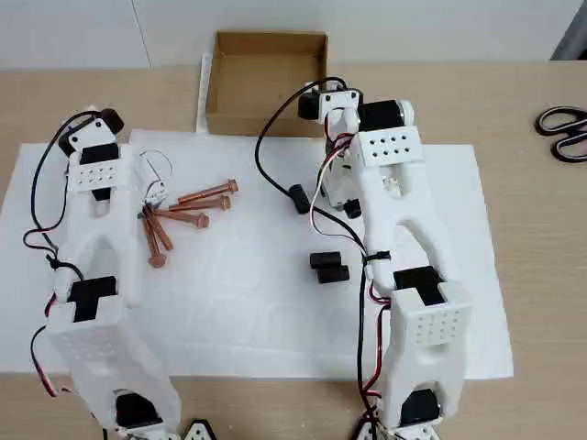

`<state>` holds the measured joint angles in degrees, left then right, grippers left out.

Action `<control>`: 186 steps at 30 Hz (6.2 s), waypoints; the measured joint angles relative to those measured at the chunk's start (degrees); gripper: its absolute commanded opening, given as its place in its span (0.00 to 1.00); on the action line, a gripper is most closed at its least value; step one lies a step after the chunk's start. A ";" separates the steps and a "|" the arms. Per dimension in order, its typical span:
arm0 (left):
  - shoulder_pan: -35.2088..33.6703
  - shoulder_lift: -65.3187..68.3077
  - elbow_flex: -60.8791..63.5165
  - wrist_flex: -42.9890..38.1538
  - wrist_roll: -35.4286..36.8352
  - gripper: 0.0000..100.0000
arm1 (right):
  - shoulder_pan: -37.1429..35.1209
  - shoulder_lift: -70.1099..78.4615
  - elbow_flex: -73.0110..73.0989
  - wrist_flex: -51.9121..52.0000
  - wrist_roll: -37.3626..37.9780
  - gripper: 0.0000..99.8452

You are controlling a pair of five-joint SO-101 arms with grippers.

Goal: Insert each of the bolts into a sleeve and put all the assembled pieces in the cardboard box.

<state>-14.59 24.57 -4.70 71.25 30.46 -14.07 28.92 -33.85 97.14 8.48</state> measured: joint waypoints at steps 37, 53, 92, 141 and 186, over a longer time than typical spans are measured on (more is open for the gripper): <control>16.70 0.00 -1.93 20.31 -25.67 0.12 | 0.00 0.00 0.00 0.00 0.00 0.00; 16.53 -0.09 4.84 12.40 -24.53 0.09 | 0.09 0.00 0.00 0.00 0.00 0.00; 20.31 -25.58 2.11 22.59 -26.99 0.01 | 0.09 -21.10 3.43 0.09 0.00 0.00; 39.74 -55.65 15.38 -9.93 -5.80 0.01 | -8.44 -103.03 110.24 -64.44 -9.58 0.01; 44.84 -71.38 49.76 -33.14 -5.80 0.01 | -16.35 -131.60 128.62 -69.19 -9.58 0.00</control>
<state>30.24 -46.81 45.05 38.11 24.66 -30.42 -102.68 94.77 27.96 -1.10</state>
